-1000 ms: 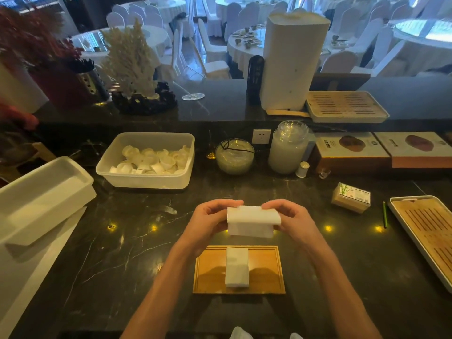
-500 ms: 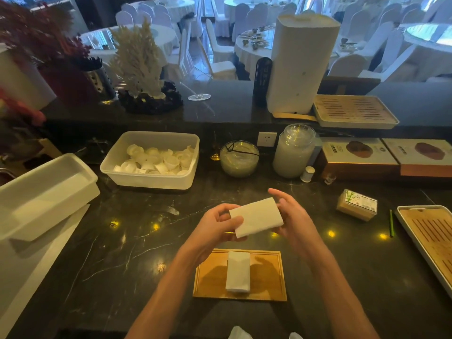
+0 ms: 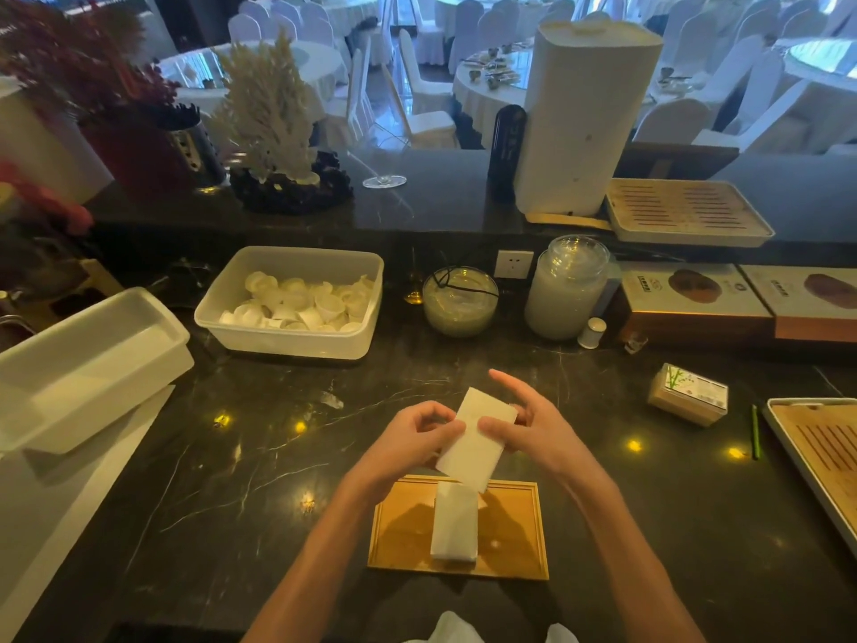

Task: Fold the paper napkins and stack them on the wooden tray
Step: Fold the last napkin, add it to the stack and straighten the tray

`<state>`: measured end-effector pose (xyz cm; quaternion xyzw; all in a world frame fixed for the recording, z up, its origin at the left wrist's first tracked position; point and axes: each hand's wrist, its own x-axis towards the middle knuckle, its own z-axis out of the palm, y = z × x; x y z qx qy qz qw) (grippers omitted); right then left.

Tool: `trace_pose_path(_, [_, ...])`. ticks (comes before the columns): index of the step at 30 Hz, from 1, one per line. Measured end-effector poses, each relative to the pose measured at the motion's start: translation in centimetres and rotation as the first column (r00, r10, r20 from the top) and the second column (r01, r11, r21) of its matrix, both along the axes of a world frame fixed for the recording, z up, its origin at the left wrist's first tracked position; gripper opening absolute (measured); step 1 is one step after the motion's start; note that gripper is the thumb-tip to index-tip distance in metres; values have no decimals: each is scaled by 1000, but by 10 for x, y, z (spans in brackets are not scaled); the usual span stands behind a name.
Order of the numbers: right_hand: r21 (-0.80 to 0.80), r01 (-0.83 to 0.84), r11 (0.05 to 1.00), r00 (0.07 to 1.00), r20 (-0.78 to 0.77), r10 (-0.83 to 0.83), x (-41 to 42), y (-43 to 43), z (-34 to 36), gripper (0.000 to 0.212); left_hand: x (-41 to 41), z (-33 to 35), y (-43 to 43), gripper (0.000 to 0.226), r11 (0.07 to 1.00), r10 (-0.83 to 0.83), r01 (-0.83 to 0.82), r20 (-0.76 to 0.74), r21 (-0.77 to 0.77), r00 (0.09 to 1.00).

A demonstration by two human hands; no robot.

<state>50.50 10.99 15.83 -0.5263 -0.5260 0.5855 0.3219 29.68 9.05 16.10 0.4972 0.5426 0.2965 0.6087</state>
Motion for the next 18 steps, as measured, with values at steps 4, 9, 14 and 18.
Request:
trace_pose_path(4, [-144, 91, 985, 991, -82, -103, -1, -3, -8, 51, 1, -19, 1, 14, 995, 100, -100, 19, 7, 995])
trace_pose_path(9, [-303, 199, 932, 977, -15, -213, -6, -24, -41, 23, -1, -53, -6, 16, 988, 132, -134, -36, -75, 991])
trace_pose_path(14, [-381, 228, 896, 972, 37, -231, -16, -43, -74, 13, 4, -92, -28, 19, 961, 195, -208, -89, -183, 977])
trace_pose_path(18, [-404, 190, 895, 981, 105, -161, -20, -60, -104, 23, 6, -110, -48, 23, 936, 222, -251, -140, -245, 965])
